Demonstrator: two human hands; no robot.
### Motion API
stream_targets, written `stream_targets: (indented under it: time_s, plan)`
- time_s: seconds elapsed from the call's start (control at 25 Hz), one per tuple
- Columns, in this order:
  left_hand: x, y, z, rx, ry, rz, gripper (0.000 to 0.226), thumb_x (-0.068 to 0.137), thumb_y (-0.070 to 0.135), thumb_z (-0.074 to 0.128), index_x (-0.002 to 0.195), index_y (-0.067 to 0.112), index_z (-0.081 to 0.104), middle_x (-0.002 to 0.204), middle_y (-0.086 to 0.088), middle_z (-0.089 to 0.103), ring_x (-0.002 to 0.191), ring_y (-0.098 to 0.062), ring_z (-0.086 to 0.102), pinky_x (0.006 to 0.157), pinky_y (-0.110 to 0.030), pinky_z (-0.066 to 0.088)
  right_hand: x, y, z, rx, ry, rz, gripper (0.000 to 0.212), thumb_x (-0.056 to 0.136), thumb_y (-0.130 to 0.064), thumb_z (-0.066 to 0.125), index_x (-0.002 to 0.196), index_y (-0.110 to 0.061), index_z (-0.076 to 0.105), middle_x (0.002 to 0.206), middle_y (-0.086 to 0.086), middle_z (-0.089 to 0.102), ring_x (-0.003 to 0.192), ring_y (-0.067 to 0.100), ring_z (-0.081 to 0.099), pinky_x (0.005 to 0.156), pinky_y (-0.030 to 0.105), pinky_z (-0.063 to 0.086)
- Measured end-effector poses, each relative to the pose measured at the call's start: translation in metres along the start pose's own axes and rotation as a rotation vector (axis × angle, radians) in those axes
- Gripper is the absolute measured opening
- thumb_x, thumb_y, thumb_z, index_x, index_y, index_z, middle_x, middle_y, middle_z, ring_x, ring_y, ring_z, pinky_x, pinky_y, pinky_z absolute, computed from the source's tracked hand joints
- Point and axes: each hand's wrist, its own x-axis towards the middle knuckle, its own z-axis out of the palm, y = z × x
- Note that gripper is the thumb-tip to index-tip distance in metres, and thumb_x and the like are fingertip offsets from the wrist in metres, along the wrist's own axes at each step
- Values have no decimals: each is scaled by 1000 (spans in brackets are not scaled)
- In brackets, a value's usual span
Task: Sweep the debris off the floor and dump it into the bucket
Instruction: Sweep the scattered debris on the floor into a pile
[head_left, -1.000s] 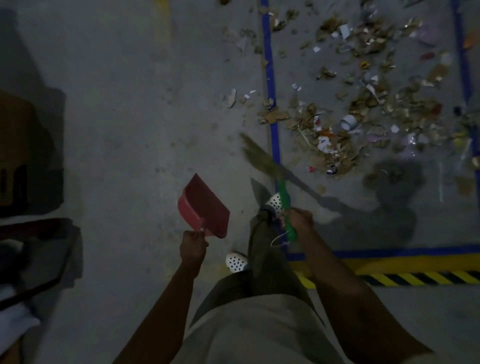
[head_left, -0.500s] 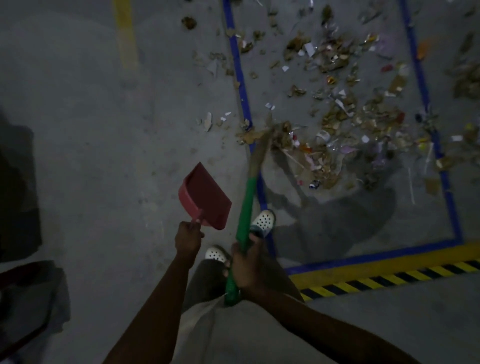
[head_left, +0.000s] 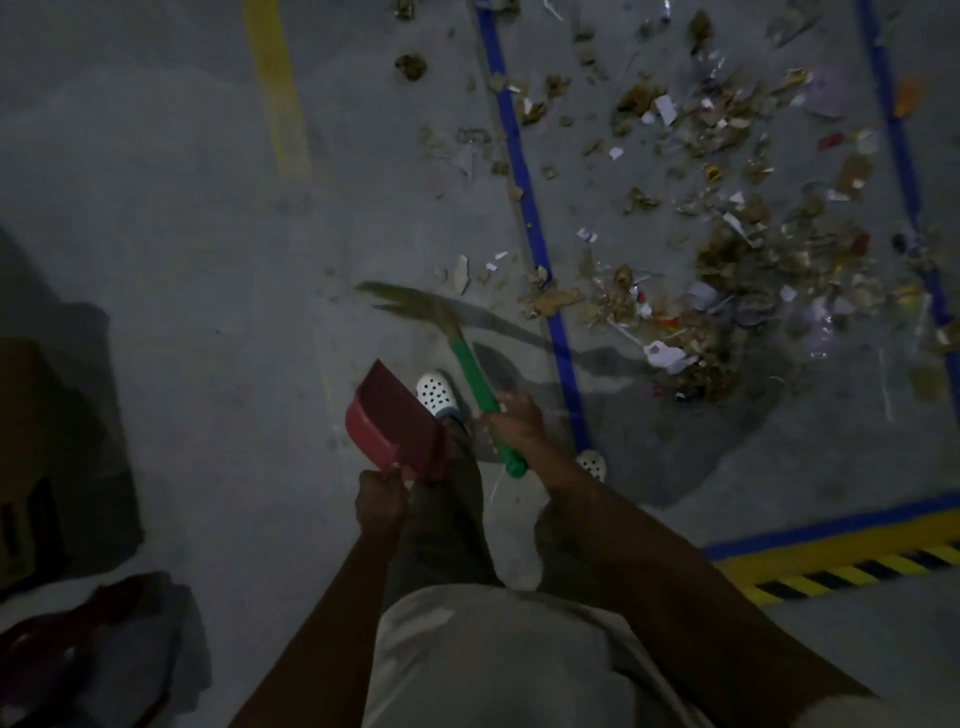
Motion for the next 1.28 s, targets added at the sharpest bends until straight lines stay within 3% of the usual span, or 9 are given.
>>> stream_targets:
  time_s: [0.16, 0.28, 0.36, 0.44, 0.64, 0.72, 0.88, 1.08, 1.28]
  plan:
    - [75, 61, -33, 112, -57, 106, 42, 100, 47, 49, 106, 6, 51, 97, -15, 68, 95, -34, 64, 83, -42, 51, 56, -44, -4, 492, 254, 225, 10, 102, -1, 50, 102, 5, 58, 81, 21, 57, 63, 29, 51, 61, 41, 47]
    - [116, 111, -45, 236, -95, 208, 37, 100, 45, 48, 108, 8, 49, 97, -13, 66, 94, -32, 64, 76, -40, 50, 73, -58, -17, 628, 421, 328, 32, 110, -14, 39, 79, -8, 45, 88, 15, 50, 67, 24, 48, 54, 31, 46]
    - [128, 138, -46, 302, -126, 257, 38, 100, 45, 47, 109, 9, 49, 100, -14, 66, 91, -31, 62, 76, -41, 50, 66, -61, -11, 612, 587, 319, 21, 106, -14, 49, 106, 2, 61, 113, 22, 61, 91, 37, 62, 68, 35, 51]
    - [127, 157, -47, 324, -157, 304, 36, 100, 45, 47, 109, 10, 48, 100, -13, 67, 90, -29, 62, 72, -37, 45, 36, -62, 12, 598, 681, 216, 37, 101, -11, 56, 135, 4, 54, 131, 23, 61, 115, 40, 61, 85, 37, 51]
    - [111, 179, -53, 384, -220, 375, 38, 102, 42, 46, 111, 5, 49, 104, -17, 67, 95, -33, 62, 78, -39, 45, -42, -32, 85, 424, 394, 240, 59, 96, -36, 63, 149, -22, 39, 132, 14, 61, 119, 39, 61, 103, 55, 50]
    - [110, 177, -53, 392, -220, 338, 40, 101, 42, 46, 112, 3, 49, 106, -18, 66, 97, -34, 62, 79, -40, 46, -46, -27, 74, 394, 310, 247, 50, 92, -32, 69, 138, -22, 51, 112, 15, 69, 101, 37, 70, 87, 56, 59]
    - [113, 169, -51, 405, -237, 221, 44, 99, 42, 50, 119, 3, 49, 108, -19, 65, 97, -33, 62, 74, -36, 44, -27, -34, 14, 262, 70, 197, 32, 91, -14, 71, 122, -12, 63, 93, 15, 73, 69, 21, 73, 50, 25, 57]
    - [112, 150, -47, 465, -271, 179, 47, 97, 47, 51, 116, 4, 56, 106, -17, 67, 97, -33, 64, 79, -38, 51, 25, -12, -23, 212, 299, 346, 33, 91, -14, 70, 121, 0, 68, 116, 20, 70, 103, 36, 70, 91, 48, 58]
    - [96, 157, -12, 570, -191, 197, 48, 99, 43, 49, 125, 3, 48, 123, -23, 60, 112, -39, 58, 84, -38, 42, 88, -13, -80, 537, 599, 462, 41, 101, -13, 56, 137, 5, 51, 138, 23, 57, 122, 37, 59, 103, 48, 50]
